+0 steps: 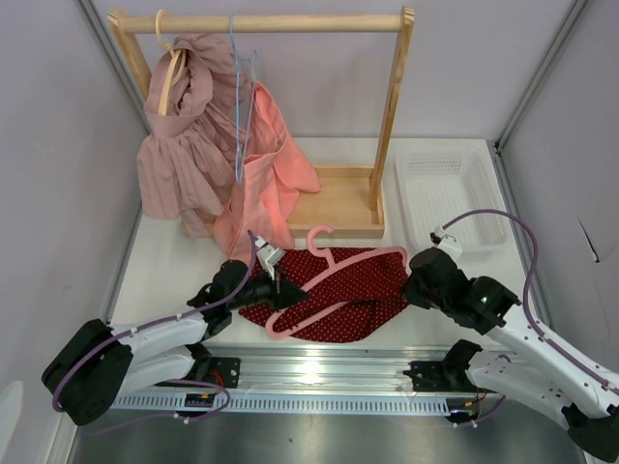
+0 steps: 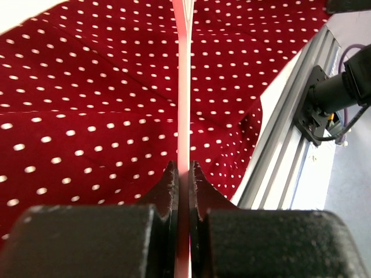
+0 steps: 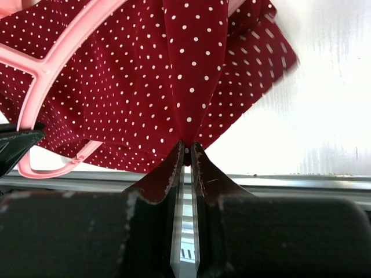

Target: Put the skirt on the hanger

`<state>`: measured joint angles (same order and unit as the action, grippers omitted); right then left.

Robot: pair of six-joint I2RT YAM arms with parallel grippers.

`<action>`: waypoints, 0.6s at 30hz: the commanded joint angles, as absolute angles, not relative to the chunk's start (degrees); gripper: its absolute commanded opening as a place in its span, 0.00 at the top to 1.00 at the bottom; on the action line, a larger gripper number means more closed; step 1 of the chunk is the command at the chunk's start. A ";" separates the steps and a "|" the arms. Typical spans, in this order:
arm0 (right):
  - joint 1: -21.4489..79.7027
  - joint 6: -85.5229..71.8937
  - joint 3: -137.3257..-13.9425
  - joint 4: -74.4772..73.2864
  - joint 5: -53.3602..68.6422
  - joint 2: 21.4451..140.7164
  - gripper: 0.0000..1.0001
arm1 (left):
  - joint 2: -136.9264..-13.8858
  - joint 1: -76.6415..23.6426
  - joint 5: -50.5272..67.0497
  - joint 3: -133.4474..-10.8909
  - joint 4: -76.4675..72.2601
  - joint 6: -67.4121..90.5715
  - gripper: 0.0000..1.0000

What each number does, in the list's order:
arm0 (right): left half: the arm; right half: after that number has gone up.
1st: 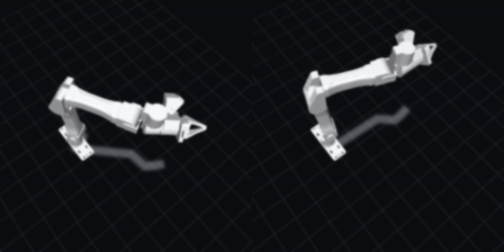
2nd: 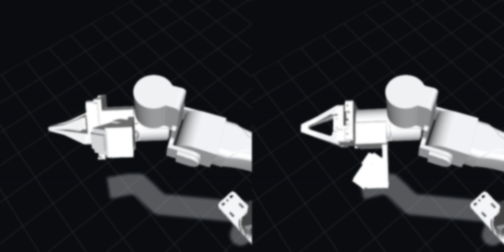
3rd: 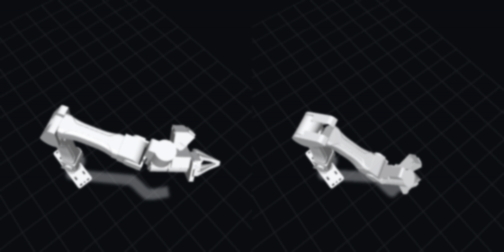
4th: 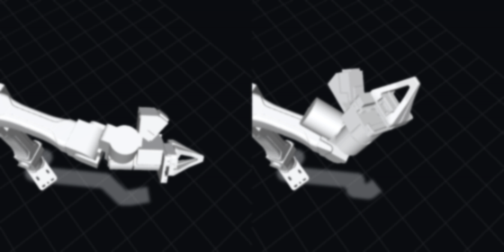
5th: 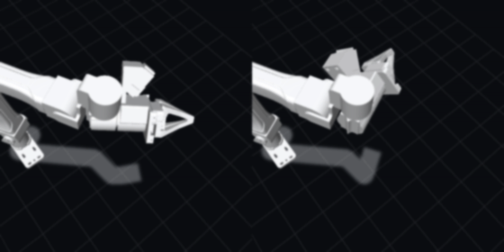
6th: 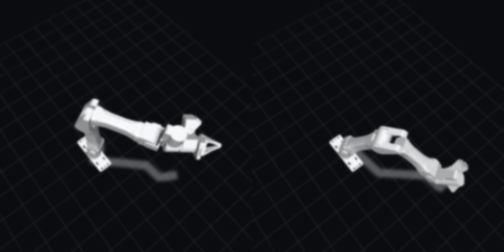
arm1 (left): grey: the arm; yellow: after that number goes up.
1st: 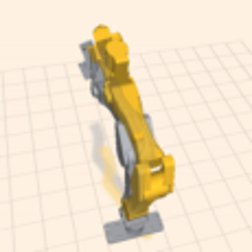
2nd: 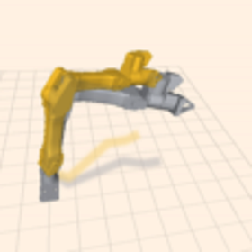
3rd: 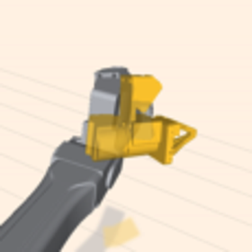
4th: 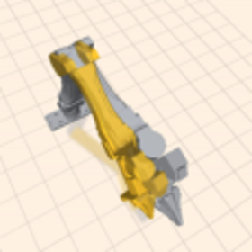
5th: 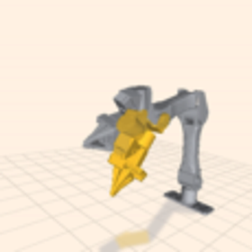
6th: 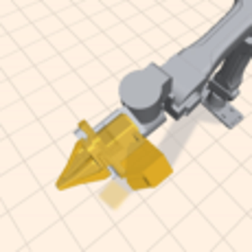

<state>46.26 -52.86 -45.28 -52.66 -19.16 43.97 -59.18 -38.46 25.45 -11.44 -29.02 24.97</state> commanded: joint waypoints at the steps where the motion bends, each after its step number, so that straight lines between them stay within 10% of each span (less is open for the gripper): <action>1: 45.97 -52.38 -48.87 -55.72 -22.23 42.81 0.89 | -58.45 -36.92 25.49 -12.48 -32.52 23.55 1.00; 18: 37.70 -47.11 -45.10 -53.62 -14.07 42.90 0.84 | -59.68 -35.24 25.14 -11.34 -31.91 21.18 1.00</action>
<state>37.63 -48.14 -46.59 -55.07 -16.08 43.38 -59.37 -36.10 26.13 -11.42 -29.02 23.38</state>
